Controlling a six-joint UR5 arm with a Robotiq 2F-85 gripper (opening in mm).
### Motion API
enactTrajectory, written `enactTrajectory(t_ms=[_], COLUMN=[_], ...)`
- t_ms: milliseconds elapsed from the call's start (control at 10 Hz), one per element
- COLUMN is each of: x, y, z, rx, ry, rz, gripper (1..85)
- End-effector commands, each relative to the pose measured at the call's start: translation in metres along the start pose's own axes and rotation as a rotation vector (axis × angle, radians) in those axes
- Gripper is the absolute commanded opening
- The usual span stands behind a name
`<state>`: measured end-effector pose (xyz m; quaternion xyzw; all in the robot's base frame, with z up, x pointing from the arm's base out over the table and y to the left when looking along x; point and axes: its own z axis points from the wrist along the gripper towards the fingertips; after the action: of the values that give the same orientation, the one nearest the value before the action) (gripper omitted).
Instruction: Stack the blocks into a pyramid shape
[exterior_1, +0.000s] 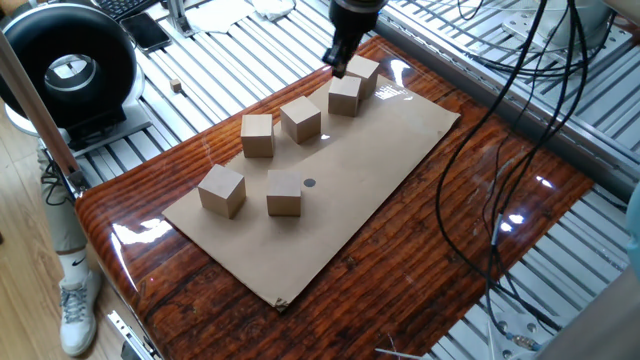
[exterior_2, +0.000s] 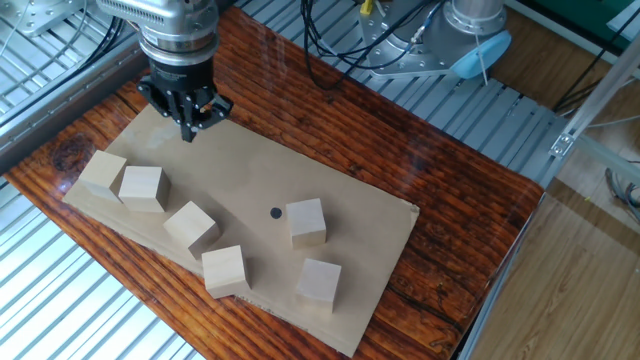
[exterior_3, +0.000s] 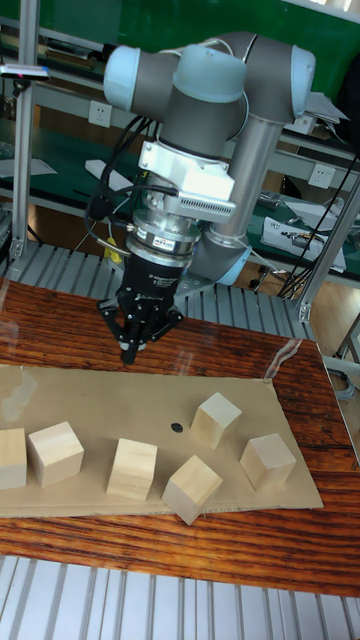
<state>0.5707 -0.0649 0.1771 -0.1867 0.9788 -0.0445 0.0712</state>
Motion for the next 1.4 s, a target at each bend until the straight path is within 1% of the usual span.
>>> enactTrajectory(t_ms=[0, 200, 300, 400, 500, 600, 700, 800, 900, 1000, 1100, 1200, 1300], x=[0.002, -0.001, 0.001, -0.002, 0.002, -0.001, 0.0, -0.003, 0.005, 0.011, 0.014, 0.016, 0.027], y=[0.004, 0.002, 0.007, 0.033, 0.078, 0.092, 0.092, 0.085, 0.053, 0.033, 0.024, 0.026, 0.021], z=[-0.001, -0.001, -0.002, -0.004, -0.014, -0.019, -0.019, -0.016, -0.007, -0.004, -0.003, -0.003, -0.003], rx=[-0.023, -0.014, -0.035, -0.134, -0.305, -0.363, -0.362, -0.334, -0.204, -0.123, -0.086, -0.095, -0.079], ry=[0.008, -0.002, 0.006, 0.009, 0.076, 0.094, 0.101, 0.091, 0.079, 0.079, 0.077, 0.083, 0.117], rz=[0.031, 0.044, 0.086, 0.243, 0.43, 0.504, 0.534, 0.591, 0.533, 0.497, 0.443, 0.379, 0.285], gripper=[1.0, 1.0, 1.0, 1.0, 1.0, 1.0, 1.0, 1.0, 1.0, 1.0, 1.0, 1.0, 1.0])
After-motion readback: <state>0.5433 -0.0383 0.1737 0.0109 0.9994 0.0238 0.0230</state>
